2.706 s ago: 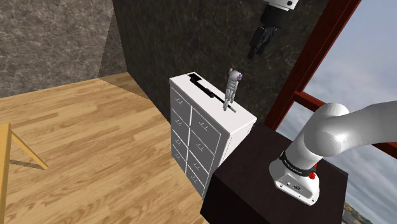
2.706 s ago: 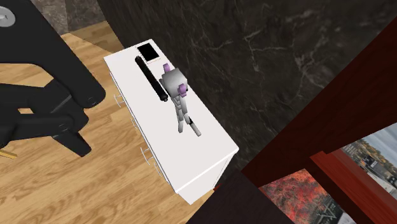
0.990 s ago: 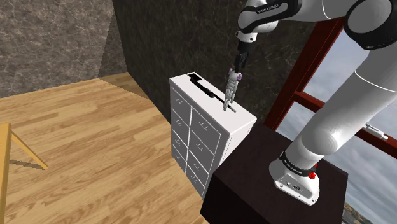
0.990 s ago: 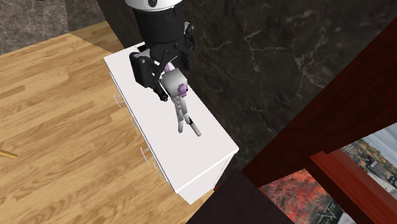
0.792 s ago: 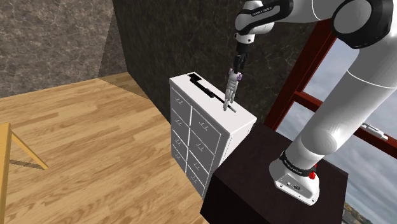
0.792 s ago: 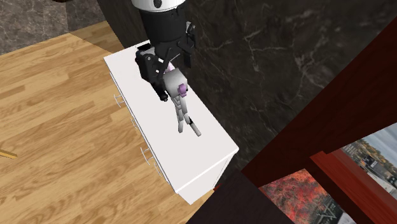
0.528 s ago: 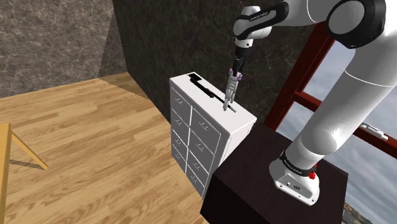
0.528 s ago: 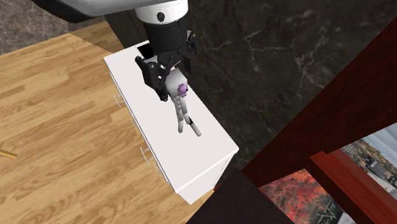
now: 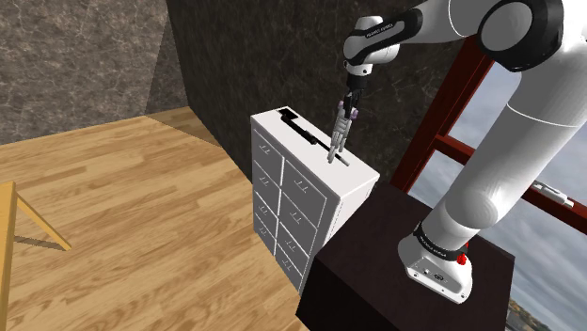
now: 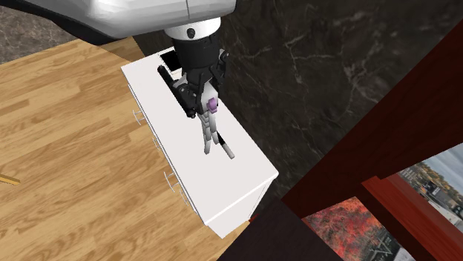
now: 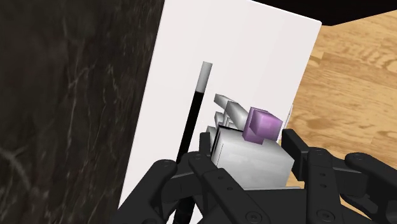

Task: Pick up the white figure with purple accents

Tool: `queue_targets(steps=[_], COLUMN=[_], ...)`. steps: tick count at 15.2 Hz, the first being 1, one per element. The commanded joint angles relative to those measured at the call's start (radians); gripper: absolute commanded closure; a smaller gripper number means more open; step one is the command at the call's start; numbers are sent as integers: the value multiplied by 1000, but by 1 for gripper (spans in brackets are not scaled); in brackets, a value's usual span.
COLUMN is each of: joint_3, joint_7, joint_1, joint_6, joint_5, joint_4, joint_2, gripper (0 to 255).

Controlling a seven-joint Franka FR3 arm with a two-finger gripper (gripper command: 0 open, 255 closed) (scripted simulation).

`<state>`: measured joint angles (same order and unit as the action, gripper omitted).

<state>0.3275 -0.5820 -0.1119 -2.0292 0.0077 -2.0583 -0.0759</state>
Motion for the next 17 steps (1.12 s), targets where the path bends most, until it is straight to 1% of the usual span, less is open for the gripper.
queue_targets(steps=[1, 6, 17], joint_3=[0, 0, 0], joint_7=[0, -1, 10], joint_1=[0, -1, 3], joint_6=[0, 1, 143], joint_5=[0, 0, -17], joint_4=[0, 2, 95], joint_2=[0, 0, 51], gripper=[255, 255, 255])
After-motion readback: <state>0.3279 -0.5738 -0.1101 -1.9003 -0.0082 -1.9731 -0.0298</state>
